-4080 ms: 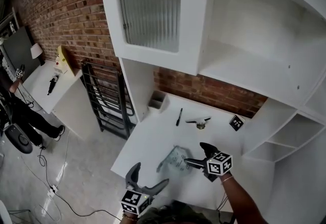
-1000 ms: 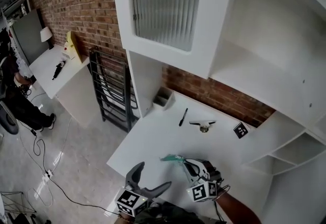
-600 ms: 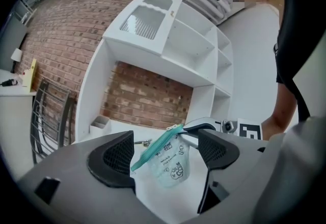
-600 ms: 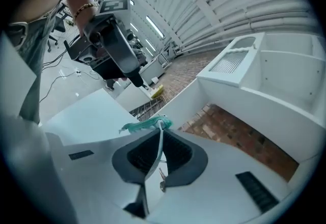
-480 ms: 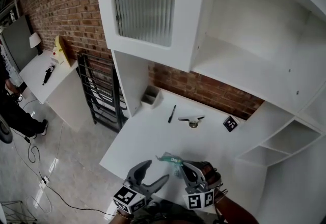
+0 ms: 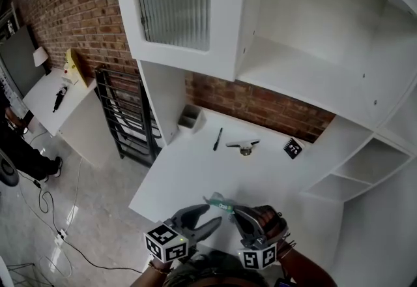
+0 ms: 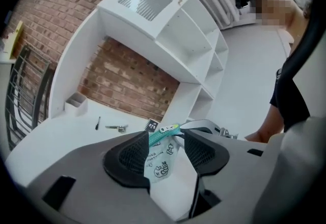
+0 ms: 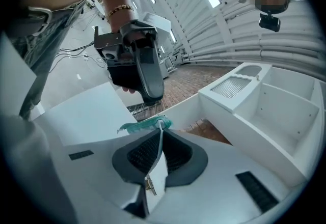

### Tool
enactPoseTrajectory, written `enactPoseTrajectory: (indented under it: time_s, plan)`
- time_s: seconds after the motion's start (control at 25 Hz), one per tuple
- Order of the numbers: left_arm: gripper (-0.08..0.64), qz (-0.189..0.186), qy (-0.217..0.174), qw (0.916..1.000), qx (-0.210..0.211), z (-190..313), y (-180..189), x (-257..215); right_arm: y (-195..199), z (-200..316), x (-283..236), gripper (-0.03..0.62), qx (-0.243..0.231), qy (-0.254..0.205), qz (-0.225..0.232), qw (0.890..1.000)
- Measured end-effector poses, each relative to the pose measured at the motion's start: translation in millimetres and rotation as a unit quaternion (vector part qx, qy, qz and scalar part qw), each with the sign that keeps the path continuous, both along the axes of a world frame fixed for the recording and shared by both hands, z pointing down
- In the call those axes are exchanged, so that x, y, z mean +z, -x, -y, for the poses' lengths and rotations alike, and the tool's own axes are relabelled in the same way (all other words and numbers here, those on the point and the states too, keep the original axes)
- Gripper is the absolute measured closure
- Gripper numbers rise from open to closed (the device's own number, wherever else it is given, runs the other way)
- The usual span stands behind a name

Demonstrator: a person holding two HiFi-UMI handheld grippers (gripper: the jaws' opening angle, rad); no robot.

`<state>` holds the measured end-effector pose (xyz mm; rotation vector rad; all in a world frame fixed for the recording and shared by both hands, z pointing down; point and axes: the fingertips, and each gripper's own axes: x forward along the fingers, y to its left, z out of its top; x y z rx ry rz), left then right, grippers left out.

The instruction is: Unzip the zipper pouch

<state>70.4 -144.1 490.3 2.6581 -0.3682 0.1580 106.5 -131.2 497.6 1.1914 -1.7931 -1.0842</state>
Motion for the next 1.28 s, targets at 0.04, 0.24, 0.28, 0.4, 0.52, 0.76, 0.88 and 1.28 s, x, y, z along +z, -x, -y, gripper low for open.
enactPoseTrajectory:
  time_s: [0.04,0.24,0.28,0.4,0.52,0.76,0.88,1.28]
  plan:
    - [0.344,-0.001,0.014,0.9999,0.009,-2,-2,2,2,-2,0,0.577,-0.004,-0.004,-0.007,1.0]
    - [0.344,0.001,0.05,0.9977,0.045,-14,-12,4,12,-14,-1,0.577,-0.022,-0.017,-0.033,0.999]
    - [0.344,0.003,0.052,0.9975,0.048,-15,-12,4,13,-15,-2,0.577,-0.022,-0.019,-0.037,0.999]
    - [0.345,0.001,0.061,0.9965,0.058,-17,-11,3,14,-18,-2,0.577,-0.021,-0.023,-0.052,0.998]
    - [0.359,0.003,0.06,0.9957,0.07,-20,-13,2,14,-19,3,0.577,-0.023,-0.029,-0.08,0.996]
    - [0.379,0.021,0.047,0.9957,0.077,-24,-17,5,9,-22,10,0.577,-0.019,-0.028,-0.101,0.994]
    - [0.408,0.02,0.05,0.996,0.071,-23,-16,8,7,-24,15,0.577,-0.019,-0.029,-0.116,0.993]
    - [0.508,0.016,0.051,0.9954,0.079,-26,-25,11,1,-32,21,0.577,-0.021,-0.031,-0.14,0.989]
